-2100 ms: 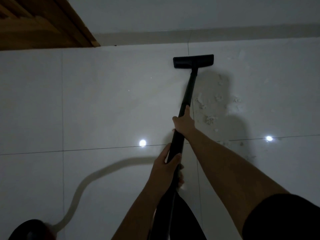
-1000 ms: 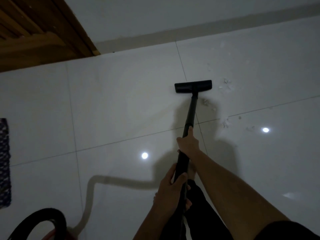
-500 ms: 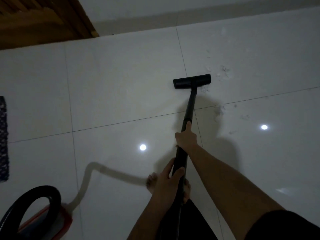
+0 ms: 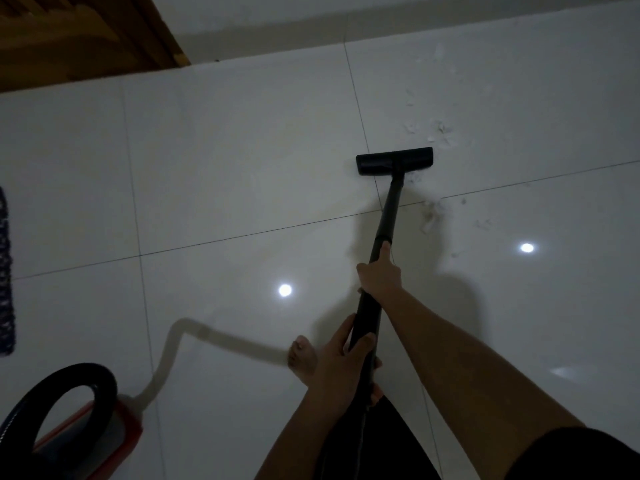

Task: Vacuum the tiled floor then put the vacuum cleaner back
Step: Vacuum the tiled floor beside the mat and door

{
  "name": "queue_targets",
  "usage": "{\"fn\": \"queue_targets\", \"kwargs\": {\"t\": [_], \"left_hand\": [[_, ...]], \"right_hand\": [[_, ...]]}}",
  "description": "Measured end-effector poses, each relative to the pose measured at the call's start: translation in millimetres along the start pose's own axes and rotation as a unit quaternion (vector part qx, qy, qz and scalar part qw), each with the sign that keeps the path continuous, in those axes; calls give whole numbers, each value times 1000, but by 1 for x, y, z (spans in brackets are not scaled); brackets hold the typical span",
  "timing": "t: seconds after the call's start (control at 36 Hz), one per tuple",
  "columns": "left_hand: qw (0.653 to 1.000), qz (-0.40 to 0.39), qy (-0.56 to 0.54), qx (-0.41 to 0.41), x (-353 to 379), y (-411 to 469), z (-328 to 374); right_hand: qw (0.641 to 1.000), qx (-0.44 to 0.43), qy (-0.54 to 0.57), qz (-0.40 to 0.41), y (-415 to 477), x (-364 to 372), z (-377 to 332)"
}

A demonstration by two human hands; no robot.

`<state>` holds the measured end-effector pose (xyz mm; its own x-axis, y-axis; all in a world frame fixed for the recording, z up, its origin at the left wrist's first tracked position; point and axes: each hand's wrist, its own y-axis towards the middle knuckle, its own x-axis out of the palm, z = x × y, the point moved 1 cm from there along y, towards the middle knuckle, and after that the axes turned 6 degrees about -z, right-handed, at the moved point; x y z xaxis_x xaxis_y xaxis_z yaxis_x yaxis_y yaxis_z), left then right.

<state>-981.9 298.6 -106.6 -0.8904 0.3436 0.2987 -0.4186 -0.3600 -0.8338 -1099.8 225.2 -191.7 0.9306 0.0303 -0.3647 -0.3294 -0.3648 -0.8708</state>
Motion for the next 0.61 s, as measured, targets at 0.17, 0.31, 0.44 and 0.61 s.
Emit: {"fn": "queue_targets", "kwargs": {"t": [0.17, 0.31, 0.44, 0.61], "left_hand": [[1000, 4, 18, 2, 5, -2, -1], [999, 2, 35, 3, 7, -4, 0], [1000, 4, 23, -11, 5, -4, -5], [1000, 12, 26, 1, -3, -3, -3]], "right_hand": [[1000, 6, 14, 6, -3, -6, 4], [1000, 9, 24, 5, -6, -9, 9], [1000, 6, 25, 1, -7, -5, 12], [1000, -6, 2, -14, -1, 6, 7]]}}
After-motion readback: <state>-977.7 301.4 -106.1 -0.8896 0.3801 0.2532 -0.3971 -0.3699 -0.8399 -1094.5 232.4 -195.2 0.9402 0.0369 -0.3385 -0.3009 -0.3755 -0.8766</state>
